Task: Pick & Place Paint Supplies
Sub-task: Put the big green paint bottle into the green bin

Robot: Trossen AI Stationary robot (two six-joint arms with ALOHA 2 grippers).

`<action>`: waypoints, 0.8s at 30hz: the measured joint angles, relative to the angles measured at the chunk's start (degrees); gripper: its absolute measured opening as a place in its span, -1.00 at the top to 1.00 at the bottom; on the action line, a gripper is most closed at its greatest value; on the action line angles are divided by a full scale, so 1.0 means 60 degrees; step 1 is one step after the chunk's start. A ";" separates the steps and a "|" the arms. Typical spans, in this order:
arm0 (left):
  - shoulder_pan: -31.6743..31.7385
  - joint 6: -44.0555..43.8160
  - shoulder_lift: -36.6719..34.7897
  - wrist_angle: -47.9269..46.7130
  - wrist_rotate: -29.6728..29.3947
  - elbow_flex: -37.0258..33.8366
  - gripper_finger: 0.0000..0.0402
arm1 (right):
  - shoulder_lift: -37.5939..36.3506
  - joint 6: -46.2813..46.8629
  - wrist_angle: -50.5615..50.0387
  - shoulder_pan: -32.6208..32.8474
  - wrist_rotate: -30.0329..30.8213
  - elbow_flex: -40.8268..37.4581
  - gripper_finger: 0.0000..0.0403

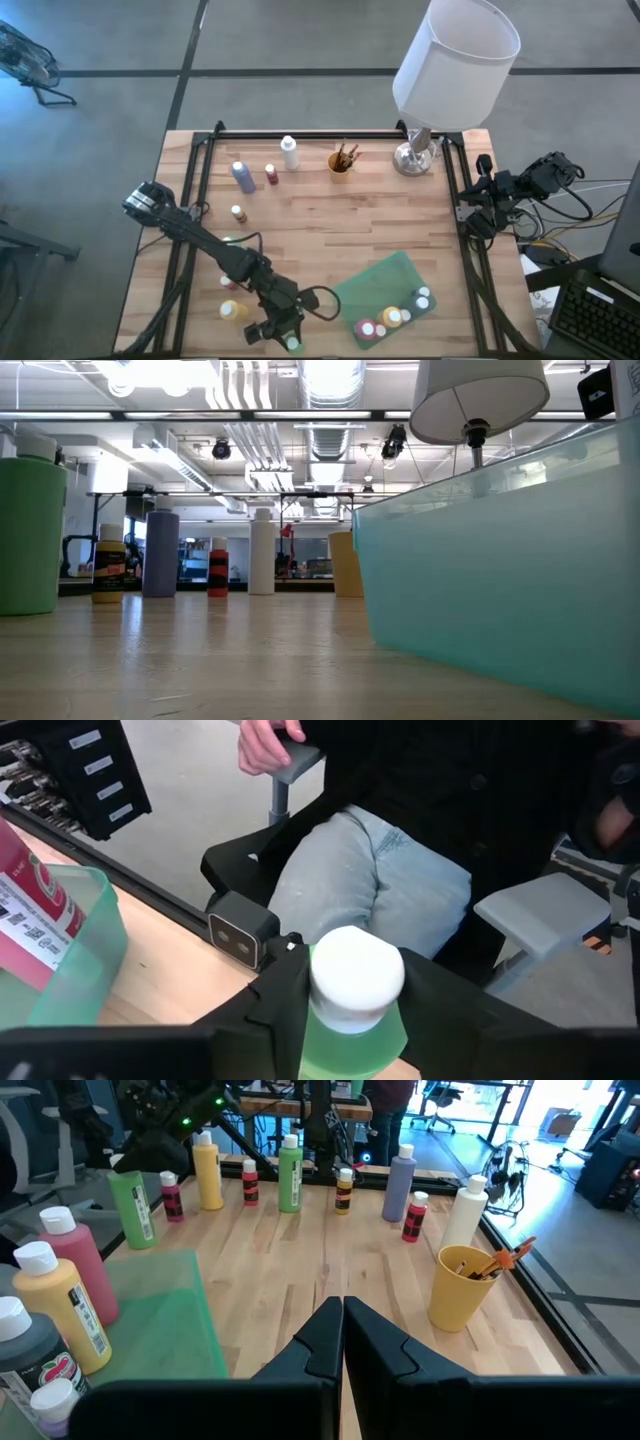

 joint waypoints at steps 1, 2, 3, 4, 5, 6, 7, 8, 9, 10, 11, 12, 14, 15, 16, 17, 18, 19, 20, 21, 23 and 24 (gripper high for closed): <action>0.0005 -0.0009 0.0000 0.0007 -0.0003 0.0000 0.31 | 0.0000 0.0000 0.0000 -0.0002 -0.0002 0.0000 0.96; 0.0015 -0.0016 0.0000 0.0012 -0.0005 0.0000 0.34 | 0.0000 0.0001 0.0000 -0.0001 -0.0002 0.0000 0.96; 0.0015 -0.0027 0.0000 0.0019 -0.0005 0.0000 0.35 | 0.0000 0.0002 0.0000 0.0000 0.0000 0.0000 0.96; 0.0015 -0.0041 0.0000 0.0025 -0.0009 0.0000 0.37 | 0.0000 0.0000 0.0000 -0.0002 0.0001 0.0000 0.96; 0.0015 -0.0049 0.0000 0.0025 -0.0017 0.0000 0.37 | 0.0000 0.0000 0.0000 0.0000 -0.0002 0.0000 0.96; 0.0014 -0.0080 0.0000 0.0025 -0.0038 0.0000 0.37 | 0.0000 0.0003 0.0000 -0.0003 -0.0002 0.0000 0.96; 0.0014 -0.0123 0.0000 0.0029 -0.0090 0.0000 0.37 | 0.0000 0.0000 0.0000 -0.0003 0.0002 0.0000 0.96; 0.0011 -0.0179 -0.0011 0.0029 -0.0169 0.0000 0.37 | 0.0000 0.0001 0.0000 0.0000 -0.0002 0.0000 0.96; 0.0011 -0.0200 -0.0042 -0.0002 -0.0263 0.0000 0.36 | 0.0000 0.0003 0.0000 -0.0003 0.0002 0.0000 0.96; 0.0000 -0.0251 -0.0091 -0.0044 -0.0406 0.0000 0.36 | 0.0000 0.0001 0.0000 -0.0001 -0.0002 0.0000 0.96; 0.0000 -0.0274 -0.0121 -0.0061 -0.0563 -0.0003 0.36 | 0.0000 0.0000 0.0000 0.0000 0.0001 0.0000 0.96; 0.0003 -0.0349 -0.0157 -0.0075 -0.0741 -0.0004 0.36 | 0.0000 0.0001 0.0000 -0.0003 0.0000 0.0000 0.96; 0.0017 -0.0431 -0.0244 -0.0111 -0.1140 -0.0004 0.36 | 0.0000 0.0001 0.0000 -0.0001 0.0000 0.0000 0.96; 0.0030 -0.0479 -0.0280 -0.0107 -0.1317 -0.0004 0.36 | 0.0000 0.0000 0.0000 0.0000 -0.0002 0.0000 0.96; 0.0048 -0.0556 -0.0321 -0.0106 -0.1471 -0.0004 0.36 | 0.0000 0.0000 0.0000 -0.0001 -0.0001 0.0000 0.96; 0.0060 -0.0654 -0.0370 -0.0107 -0.1630 -0.0004 0.36 | 0.0000 0.0000 0.0000 -0.0002 -0.0001 0.0000 0.96; 0.0082 -0.0732 -0.0412 -0.0117 -0.1773 -0.0004 0.36 | 0.0000 0.0001 0.0000 -0.0001 0.0000 0.0000 0.96; 0.0112 -0.0821 -0.0445 -0.0118 -0.1925 -0.0004 0.36 | 0.0000 0.0001 0.0000 -0.0003 0.0001 0.0000 0.96; 0.0127 -0.0878 -0.0481 -0.0135 -0.2074 -0.0004 0.36 | 0.0000 0.0000 0.0000 -0.0003 0.0002 0.0000 0.96; 0.0148 -0.0927 -0.0524 -0.0161 -0.2198 -0.0004 0.36 | 0.0000 0.0000 0.0000 0.0000 0.0002 0.0000 0.96; 0.0221 -0.0995 -0.0588 -0.0186 -0.2291 -0.0004 0.36 | 0.0000 0.0000 0.0000 -0.0003 0.0002 0.0000 0.96; 0.0262 -0.1049 -0.0613 -0.0186 -0.2308 -0.0004 0.36 | 0.0000 0.0003 0.0000 0.0000 0.0002 0.0000 0.96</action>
